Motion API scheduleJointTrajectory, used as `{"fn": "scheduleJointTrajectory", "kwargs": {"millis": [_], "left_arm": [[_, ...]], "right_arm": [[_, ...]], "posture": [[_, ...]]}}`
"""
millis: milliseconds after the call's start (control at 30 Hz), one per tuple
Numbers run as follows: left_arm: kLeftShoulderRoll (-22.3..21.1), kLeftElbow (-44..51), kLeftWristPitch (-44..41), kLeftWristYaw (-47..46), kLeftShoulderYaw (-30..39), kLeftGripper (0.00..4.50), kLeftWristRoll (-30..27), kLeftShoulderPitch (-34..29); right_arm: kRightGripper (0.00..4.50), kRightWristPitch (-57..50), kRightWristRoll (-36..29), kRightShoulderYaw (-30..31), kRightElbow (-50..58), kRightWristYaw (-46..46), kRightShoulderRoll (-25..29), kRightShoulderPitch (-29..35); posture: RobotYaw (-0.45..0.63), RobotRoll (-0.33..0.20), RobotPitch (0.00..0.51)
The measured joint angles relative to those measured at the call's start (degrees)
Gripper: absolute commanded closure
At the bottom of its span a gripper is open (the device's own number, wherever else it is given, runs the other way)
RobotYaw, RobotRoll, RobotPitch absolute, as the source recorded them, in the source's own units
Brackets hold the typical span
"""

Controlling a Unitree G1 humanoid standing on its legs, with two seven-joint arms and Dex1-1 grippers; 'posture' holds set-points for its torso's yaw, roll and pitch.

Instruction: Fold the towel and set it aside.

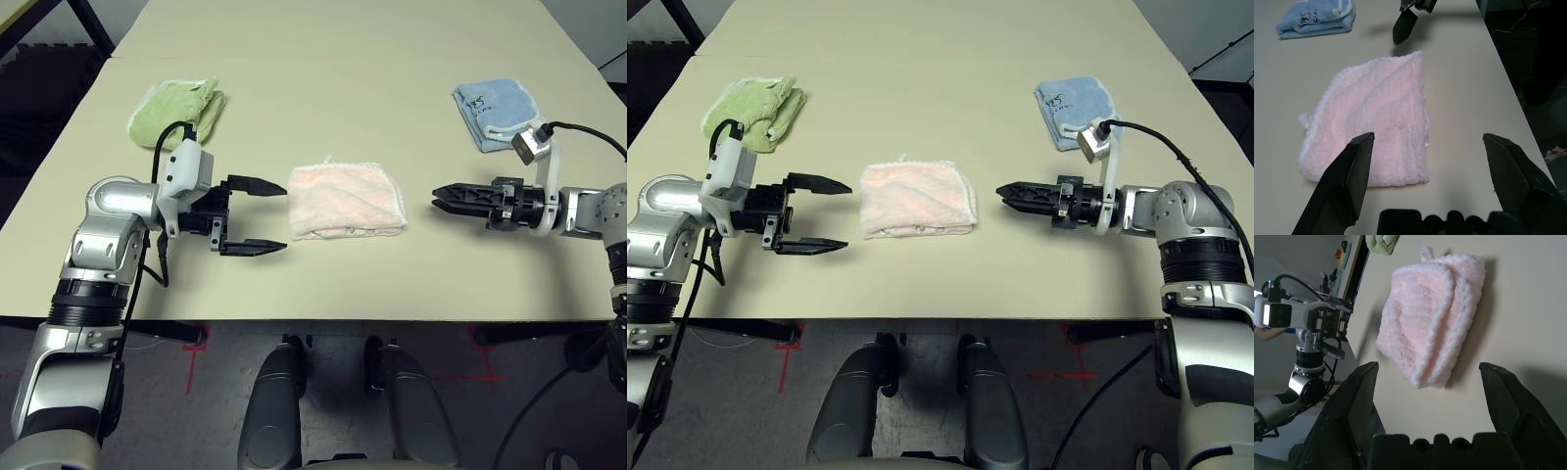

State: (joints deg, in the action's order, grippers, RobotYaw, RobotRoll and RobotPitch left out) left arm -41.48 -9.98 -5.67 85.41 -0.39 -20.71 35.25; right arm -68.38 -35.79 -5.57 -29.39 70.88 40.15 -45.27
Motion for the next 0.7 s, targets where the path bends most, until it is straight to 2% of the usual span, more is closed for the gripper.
{"fn": "scheduleJointTrajectory", "kwargs": {"millis": [233,433,500,700], "left_arm": [[-0.1,0.0,-1.0,-0.9,0.2,0.00,-0.4,-0.3],[-0.4,-1.8,-3.1,-2.4,0.3,0.00,-0.4,0.0],[-0.5,-1.9,-7.0,-4.7,0.3,0.00,-0.5,0.0],[-1.8,-1.1,-28.1,-13.6,2.2,0.00,-3.7,1.9]], "right_arm": [[0.02,5.3,0.4,0.3,0.2,1.6,0.1,0.0],[0.02,8.0,1.4,1.0,-0.1,3.4,0.9,-0.6],[0.02,8.1,1.6,1.0,-0.2,3.7,1.1,-0.6],[0.02,8.1,1.7,1.0,-0.2,4.1,1.2,-0.6]], "posture": [[-0.04,0.000,0.185],[-0.03,0.000,0.204],[-0.03,0.000,0.209],[-0.03,0.000,0.219]]}}
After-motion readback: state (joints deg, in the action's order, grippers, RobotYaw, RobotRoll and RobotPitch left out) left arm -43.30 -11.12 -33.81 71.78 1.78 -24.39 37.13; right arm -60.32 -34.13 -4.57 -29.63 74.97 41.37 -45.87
